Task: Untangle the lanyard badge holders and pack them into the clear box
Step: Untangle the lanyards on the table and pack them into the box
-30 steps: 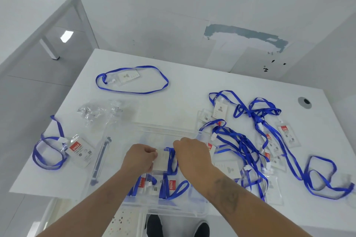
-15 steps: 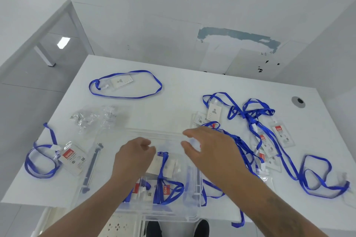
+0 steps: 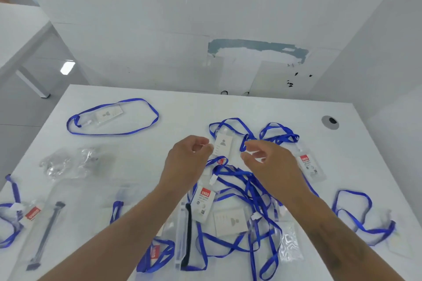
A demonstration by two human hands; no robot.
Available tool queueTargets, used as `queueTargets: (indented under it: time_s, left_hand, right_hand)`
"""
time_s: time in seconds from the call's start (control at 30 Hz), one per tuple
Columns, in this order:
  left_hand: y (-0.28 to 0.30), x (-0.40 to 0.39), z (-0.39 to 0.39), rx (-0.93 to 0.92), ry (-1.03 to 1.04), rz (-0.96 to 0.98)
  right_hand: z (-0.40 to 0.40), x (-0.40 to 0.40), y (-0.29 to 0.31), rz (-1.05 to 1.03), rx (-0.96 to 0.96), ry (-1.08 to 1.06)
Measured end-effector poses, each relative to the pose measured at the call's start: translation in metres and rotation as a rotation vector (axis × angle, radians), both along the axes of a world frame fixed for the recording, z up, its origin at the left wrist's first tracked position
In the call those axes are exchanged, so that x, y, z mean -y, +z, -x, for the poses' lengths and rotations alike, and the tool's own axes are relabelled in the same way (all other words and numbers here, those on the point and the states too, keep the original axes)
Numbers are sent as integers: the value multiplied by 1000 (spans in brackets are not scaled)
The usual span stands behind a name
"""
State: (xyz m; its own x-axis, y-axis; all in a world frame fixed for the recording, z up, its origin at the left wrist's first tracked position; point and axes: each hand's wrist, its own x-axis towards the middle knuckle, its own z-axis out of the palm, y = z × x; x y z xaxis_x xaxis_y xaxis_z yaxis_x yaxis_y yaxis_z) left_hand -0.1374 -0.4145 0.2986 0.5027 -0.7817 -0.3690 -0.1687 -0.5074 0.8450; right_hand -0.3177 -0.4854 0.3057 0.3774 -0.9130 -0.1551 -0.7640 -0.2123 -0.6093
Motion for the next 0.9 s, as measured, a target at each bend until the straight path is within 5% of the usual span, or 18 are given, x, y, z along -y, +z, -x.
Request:
queueTargets:
  time_s: [0.4,0.7,0.9]
  left_hand:
    - [-84,129,4,-101,73,-286]
    - [-119,154,15,44,-90,-379]
    - [-95,148,11,48,-183,-244]
  right_hand:
    - [-30,88,-92,-454,108,-52]
    - [-38,91,-132,-609,197,-99]
    - [-29,94,-112,-358,260,-143]
